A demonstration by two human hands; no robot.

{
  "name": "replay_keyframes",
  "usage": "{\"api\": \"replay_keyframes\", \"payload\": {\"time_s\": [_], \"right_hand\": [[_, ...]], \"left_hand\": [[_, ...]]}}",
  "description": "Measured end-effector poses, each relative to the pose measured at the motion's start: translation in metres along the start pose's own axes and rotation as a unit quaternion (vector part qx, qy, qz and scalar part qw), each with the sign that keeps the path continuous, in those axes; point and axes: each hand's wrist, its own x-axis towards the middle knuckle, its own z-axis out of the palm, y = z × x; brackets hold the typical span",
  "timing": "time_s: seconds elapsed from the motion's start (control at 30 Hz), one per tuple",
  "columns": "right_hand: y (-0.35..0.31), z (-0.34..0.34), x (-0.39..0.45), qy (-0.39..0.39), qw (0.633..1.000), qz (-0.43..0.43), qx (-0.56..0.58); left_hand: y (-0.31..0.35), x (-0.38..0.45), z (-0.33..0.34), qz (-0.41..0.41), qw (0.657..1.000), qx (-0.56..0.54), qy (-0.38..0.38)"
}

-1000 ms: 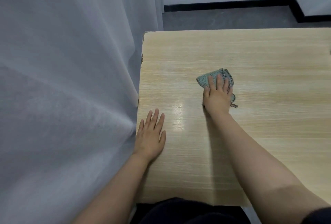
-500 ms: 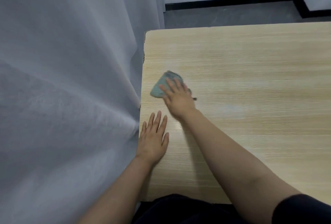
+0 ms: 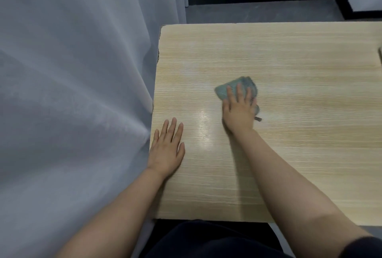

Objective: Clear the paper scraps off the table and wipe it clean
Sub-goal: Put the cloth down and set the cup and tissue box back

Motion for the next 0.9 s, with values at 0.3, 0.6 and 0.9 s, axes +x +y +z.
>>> {"api": "replay_keyframes", "payload": {"time_s": [0.3,0.6,0.9], "right_hand": [[-0.134,0.038,-0.019,-0.157,0.938,-0.304,-0.049],[0.019,0.002,-0.038,-0.056,0.99,-0.131,0.009],[0.025,0.003,-0.051,-0.022,0.998,-0.058,-0.031]], "left_hand": [[0.004,-0.041,0.007,-0.005,1.0,-0.004,-0.008],[0.009,-0.056,0.017,-0.035,0.999,-0.013,0.0],[0.015,-0.061,0.019,-0.058,0.998,-0.015,-0.018]]}}
